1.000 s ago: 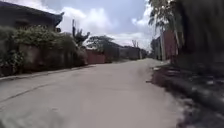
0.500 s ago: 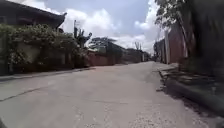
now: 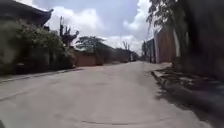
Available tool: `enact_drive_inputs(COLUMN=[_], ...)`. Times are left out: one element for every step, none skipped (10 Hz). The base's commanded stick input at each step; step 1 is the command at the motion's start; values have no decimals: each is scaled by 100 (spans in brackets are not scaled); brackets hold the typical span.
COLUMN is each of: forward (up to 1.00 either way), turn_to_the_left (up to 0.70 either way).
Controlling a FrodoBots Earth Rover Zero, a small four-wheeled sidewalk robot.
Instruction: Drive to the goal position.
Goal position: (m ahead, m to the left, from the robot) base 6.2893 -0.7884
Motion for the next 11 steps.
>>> enact_drive_inputs(forward=[100,100,100,100,100,100,100,100,100,100,100], turn_to_the_left=[0,0,0,0,-2,-2,0,0,0,-1,-2])
